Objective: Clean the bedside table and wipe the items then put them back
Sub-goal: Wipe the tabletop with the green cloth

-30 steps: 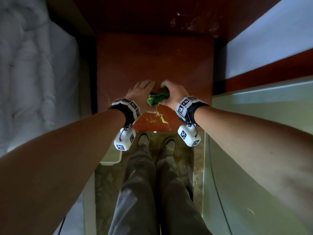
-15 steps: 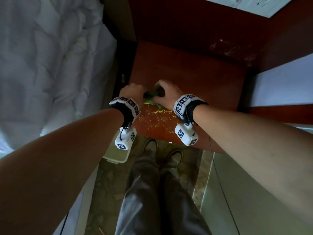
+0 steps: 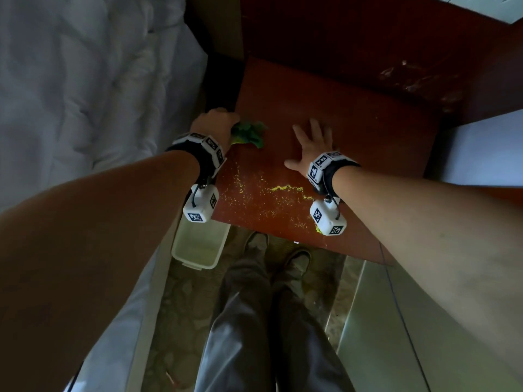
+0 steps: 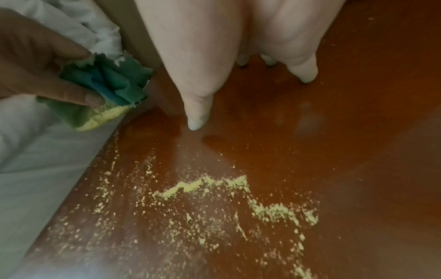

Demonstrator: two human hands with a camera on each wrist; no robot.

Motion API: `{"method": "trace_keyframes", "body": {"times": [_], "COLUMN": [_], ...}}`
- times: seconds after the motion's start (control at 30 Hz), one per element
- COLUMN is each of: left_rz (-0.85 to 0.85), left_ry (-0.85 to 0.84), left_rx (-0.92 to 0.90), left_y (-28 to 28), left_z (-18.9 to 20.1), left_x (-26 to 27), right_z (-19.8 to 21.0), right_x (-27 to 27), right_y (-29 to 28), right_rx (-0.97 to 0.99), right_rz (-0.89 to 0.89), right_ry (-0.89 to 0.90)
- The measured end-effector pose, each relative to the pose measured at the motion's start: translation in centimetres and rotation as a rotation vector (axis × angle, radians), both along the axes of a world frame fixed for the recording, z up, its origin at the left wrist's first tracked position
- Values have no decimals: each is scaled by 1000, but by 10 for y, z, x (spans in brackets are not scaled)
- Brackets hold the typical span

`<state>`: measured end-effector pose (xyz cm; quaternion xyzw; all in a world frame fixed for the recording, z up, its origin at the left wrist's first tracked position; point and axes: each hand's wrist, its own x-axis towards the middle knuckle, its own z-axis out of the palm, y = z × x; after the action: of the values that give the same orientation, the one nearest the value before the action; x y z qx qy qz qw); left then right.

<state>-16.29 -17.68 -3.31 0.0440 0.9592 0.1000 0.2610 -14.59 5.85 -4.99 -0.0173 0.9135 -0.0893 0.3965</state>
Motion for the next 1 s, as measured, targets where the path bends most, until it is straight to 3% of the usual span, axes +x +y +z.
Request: {"method": "trace_keyframes", "body": {"times": [0.27, 0.6, 0.83, 1.0], "left_rz": [-96, -57, -63, 43], "left_ry": [-113, -177, -363, -212], "left_rx": [-46, -61, -80, 70], "left_y": [1, -6, -4, 12], "left_z": [-35, -38, -26, -5], "left_x": [-10, 54, 72, 56], "right_z": [-14, -12, -17, -18], "right_x": [7, 5, 8, 8], "right_y": [-4, -3, 1, 1], "right_rx": [71, 64, 52, 48], "right_rz": [73, 84, 103, 96], "right_ry": [8, -8, 24, 32]}}
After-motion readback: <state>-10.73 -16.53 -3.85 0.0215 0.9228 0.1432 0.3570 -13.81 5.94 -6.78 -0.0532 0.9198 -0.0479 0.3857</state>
